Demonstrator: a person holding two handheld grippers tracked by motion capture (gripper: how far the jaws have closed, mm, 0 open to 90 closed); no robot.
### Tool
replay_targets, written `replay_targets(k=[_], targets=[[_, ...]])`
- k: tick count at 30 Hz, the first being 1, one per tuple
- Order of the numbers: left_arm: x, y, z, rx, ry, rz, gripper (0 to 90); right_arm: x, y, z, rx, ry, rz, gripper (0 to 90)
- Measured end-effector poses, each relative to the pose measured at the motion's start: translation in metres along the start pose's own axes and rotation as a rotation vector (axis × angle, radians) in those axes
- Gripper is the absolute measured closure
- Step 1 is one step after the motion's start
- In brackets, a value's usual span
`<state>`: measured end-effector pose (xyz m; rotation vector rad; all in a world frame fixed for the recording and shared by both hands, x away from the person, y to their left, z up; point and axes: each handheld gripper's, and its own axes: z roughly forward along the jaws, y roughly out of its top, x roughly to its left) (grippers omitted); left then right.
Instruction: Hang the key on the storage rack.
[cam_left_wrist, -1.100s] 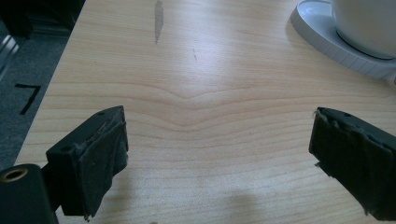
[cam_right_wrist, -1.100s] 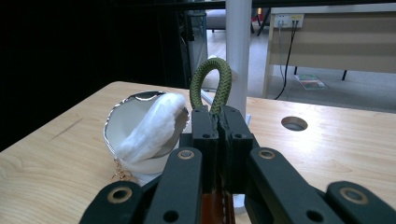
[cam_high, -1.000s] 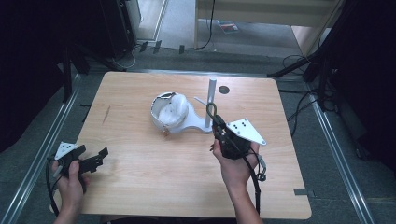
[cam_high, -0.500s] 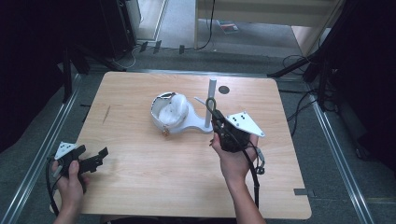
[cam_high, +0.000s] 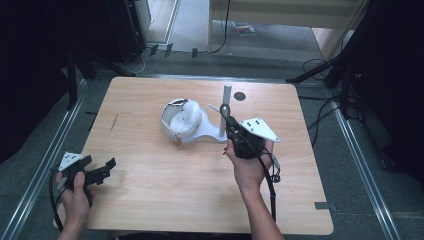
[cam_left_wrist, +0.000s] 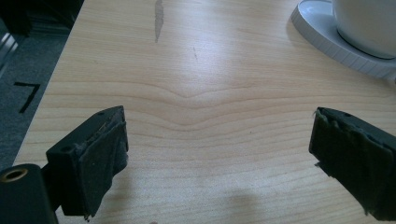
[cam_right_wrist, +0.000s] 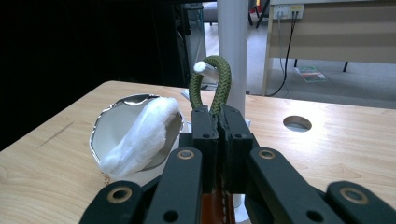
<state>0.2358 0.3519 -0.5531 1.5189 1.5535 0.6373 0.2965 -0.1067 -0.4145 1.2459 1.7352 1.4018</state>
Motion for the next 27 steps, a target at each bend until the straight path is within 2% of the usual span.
replay_targets(k=[15,19,22,24,27], targets=[[0.0,0.0,0.0,0.001,-0.001,-0.001,5.2,-0.008,-0.004,0.021,0.032,-0.022,0.017,86.7],[0.0,0.0,0.0,0.006,0.001,0.002,5.2,-0.01,-0.007,0.026,0.061,-0.024,0.012,85.3],[0.0,0.0,0.001,0.009,0.001,0.006,5.2,-0.011,-0.008,0.027,0.075,-0.025,0.008,74.8],[0.0,0.001,0.001,0.007,0.003,0.004,5.2,-0.013,-0.009,0.025,0.072,-0.033,-0.004,75.0],[0.0,0.001,0.001,0.008,0.005,0.003,5.2,-0.017,-0.009,0.021,0.068,-0.029,0.006,70.0]])
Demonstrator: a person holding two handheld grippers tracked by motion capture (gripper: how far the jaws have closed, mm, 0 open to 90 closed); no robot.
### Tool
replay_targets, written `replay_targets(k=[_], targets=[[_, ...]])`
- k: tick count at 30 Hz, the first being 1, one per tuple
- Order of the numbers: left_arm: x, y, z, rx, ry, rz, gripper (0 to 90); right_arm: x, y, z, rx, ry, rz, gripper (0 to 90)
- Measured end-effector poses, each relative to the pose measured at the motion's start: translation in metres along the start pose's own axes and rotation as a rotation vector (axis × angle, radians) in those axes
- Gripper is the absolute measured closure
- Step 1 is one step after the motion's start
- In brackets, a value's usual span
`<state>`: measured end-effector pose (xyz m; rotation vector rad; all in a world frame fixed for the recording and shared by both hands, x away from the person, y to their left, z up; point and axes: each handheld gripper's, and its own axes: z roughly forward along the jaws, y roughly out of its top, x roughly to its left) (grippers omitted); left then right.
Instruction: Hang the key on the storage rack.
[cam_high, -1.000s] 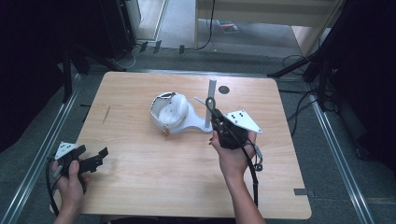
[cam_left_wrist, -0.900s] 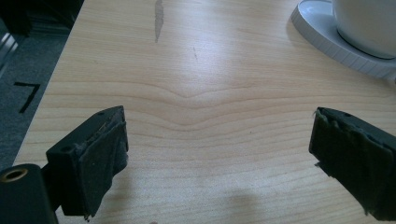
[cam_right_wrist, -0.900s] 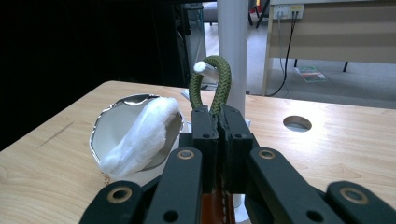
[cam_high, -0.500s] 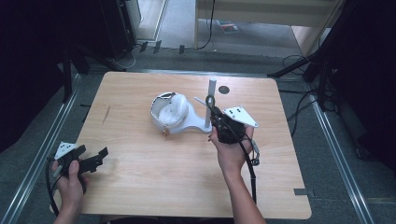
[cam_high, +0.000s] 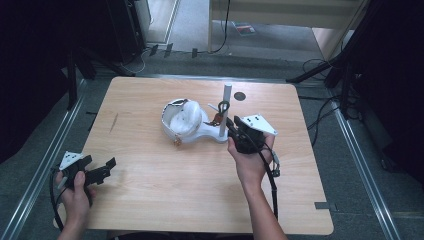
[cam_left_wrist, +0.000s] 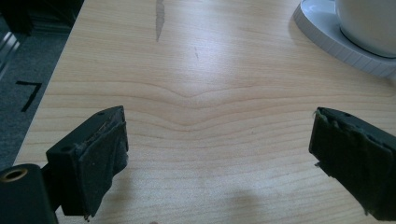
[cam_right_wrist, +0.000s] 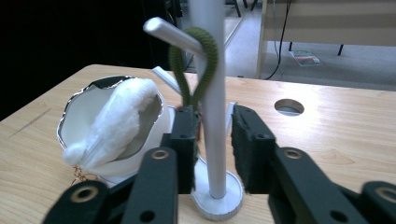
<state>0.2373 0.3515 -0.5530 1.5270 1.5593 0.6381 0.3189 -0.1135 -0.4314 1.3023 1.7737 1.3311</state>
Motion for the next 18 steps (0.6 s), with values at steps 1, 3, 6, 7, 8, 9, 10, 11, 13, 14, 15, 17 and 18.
replay_targets(k=[1,3,6,7,8,9,10,11,13,14,15,17,18], targets=[[0.0,0.0,0.0,0.001,0.002,0.002,5.2,-0.001,0.0,-0.001,0.0,0.002,0.001,68.0],[0.0,0.0,0.0,0.0,0.002,0.004,5.2,-0.004,-0.002,-0.004,-0.009,0.014,0.005,62.8],[-0.001,0.0,-0.001,-0.004,0.001,0.002,5.2,-0.007,-0.005,-0.007,-0.011,0.043,0.011,55.3],[0.0,0.0,-0.001,-0.003,0.0,0.003,5.2,-0.009,-0.006,-0.008,-0.008,0.056,0.014,52.3],[0.0,0.0,-0.001,-0.002,0.0,0.005,5.2,-0.01,-0.008,-0.009,-0.009,0.064,0.005,49.5],[0.0,0.0,-0.001,-0.004,-0.001,0.004,5.2,-0.011,-0.011,-0.01,-0.012,0.063,-0.01,46.9],[0.0,0.0,-0.001,-0.006,-0.001,0.004,5.2,-0.012,-0.014,-0.012,-0.017,0.058,-0.025,44.6],[0.0,0.0,-0.001,-0.008,-0.001,0.003,5.2,-0.014,-0.016,-0.013,-0.018,0.047,-0.043,42.2],[0.0,-0.001,-0.001,-0.01,-0.001,0.004,5.2,-0.018,-0.022,-0.016,-0.018,0.019,-0.046,38.2],[0.0,-0.001,-0.001,-0.011,0.0,0.005,5.2,-0.02,-0.023,-0.017,-0.018,0.025,-0.037,38.0],[0.0,-0.001,-0.001,-0.011,0.0,0.004,5.2,-0.024,-0.026,-0.018,-0.029,0.03,-0.027,35.7],[-0.001,-0.001,-0.001,-0.011,0.0,0.005,5.2,-0.029,-0.03,-0.019,-0.015,0.02,-0.015,28.7],[-0.001,-0.001,-0.001,-0.011,-0.001,0.005,5.2,-0.031,-0.032,-0.02,0.011,0.011,-0.016,23.9]])
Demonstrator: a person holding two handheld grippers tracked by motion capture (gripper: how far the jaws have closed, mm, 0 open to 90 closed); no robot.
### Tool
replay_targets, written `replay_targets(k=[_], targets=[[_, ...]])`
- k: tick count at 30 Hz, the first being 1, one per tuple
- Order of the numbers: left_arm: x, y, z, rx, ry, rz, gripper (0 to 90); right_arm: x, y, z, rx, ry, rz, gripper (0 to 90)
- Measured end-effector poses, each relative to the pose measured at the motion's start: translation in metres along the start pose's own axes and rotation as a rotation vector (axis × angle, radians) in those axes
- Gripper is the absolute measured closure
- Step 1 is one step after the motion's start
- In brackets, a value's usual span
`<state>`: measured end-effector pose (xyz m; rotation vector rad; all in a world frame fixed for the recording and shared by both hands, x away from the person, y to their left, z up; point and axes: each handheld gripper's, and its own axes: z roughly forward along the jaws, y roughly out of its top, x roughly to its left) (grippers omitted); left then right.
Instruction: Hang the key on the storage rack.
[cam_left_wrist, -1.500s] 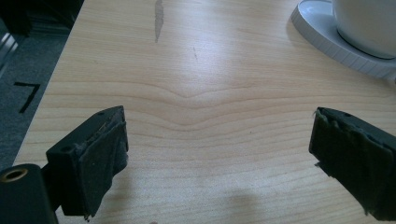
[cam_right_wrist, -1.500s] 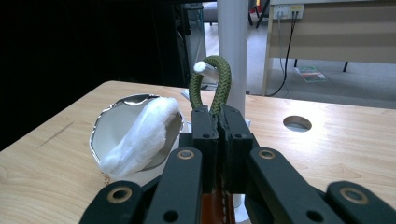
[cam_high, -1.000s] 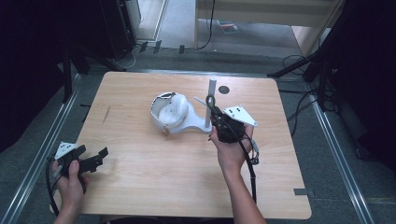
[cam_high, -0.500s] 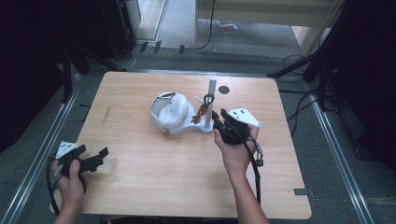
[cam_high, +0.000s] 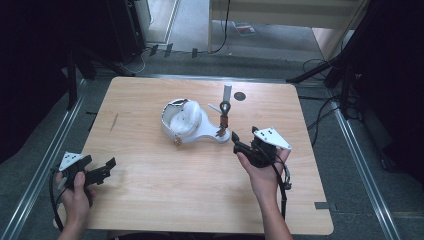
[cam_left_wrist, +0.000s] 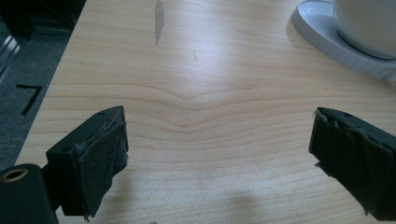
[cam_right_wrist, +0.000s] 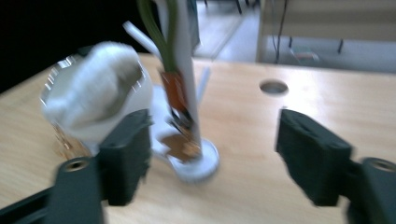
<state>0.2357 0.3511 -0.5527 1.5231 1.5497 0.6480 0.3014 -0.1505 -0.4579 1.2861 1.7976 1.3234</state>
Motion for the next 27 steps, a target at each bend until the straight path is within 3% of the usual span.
replay_targets(k=[2,6,9,16,27], targets=[[0.0,0.0,0.0,-0.001,0.0,0.0,5.2,-0.002,-0.004,-0.001,0.019,-0.021,-0.002,14.7],[0.0,0.0,0.0,0.0,0.0,0.001,5.2,-0.009,-0.013,-0.007,0.025,-0.045,-0.004,7.0],[0.0,0.0,0.0,0.0,0.0,0.001,5.2,-0.015,-0.018,-0.011,0.034,-0.027,0.006,0.4],[0.0,0.0,0.0,0.002,-0.001,0.005,5.2,-0.031,-0.03,-0.019,0.054,-0.034,0.025,0.0],[-0.001,0.0,-0.001,-0.008,-0.001,0.012,5.2,-0.064,-0.06,-0.034,0.083,-0.112,0.037,0.0]])
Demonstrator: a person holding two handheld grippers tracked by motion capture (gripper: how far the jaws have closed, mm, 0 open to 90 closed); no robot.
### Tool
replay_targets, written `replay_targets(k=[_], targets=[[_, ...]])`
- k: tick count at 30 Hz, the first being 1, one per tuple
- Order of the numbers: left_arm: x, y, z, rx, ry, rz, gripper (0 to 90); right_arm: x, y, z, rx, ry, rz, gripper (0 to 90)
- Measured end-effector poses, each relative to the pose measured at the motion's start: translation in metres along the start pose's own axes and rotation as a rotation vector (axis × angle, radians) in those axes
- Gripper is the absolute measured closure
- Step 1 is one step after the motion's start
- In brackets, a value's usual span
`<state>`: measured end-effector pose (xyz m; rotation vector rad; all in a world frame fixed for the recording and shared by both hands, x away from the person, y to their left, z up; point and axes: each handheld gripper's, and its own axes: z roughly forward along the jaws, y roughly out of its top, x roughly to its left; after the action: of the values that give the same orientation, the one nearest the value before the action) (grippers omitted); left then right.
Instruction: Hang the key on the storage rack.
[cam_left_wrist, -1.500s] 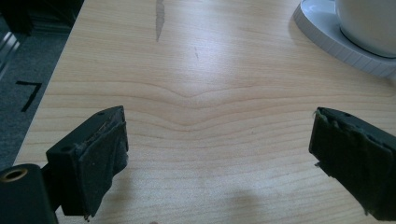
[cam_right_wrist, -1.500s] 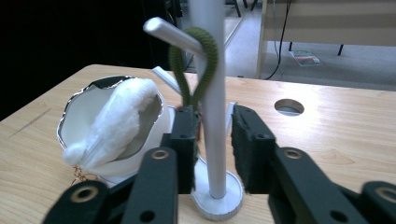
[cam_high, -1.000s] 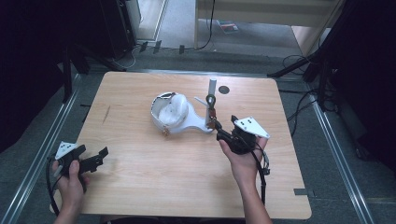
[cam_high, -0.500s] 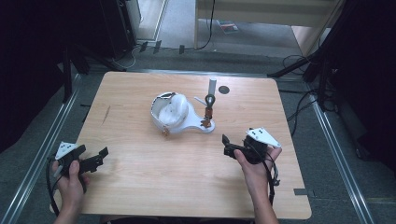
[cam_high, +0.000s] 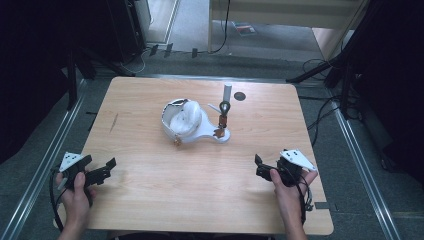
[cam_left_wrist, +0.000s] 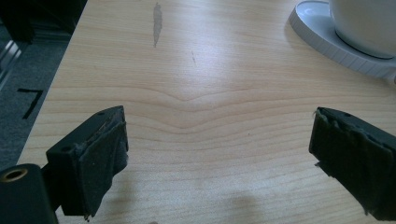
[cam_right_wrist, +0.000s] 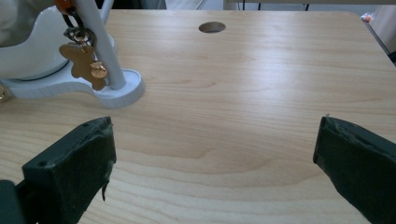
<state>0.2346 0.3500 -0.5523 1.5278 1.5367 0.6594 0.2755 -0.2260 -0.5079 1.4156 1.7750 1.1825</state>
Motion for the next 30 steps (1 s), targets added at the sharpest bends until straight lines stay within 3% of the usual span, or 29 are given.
replay_targets(k=[7,17,30], targets=[[0.0,0.0,0.0,0.001,0.0,0.0,5.2,-0.019,-0.016,-0.009,0.022,0.011,-0.022,0.0],[0.0,0.0,0.0,-0.001,0.002,-0.004,5.2,-0.056,-0.033,-0.022,0.013,-0.022,0.043,0.0],[0.0,0.0,0.0,-0.002,0.002,-0.007,5.2,-0.08,-0.05,-0.036,0.043,-0.077,0.054,0.0]])
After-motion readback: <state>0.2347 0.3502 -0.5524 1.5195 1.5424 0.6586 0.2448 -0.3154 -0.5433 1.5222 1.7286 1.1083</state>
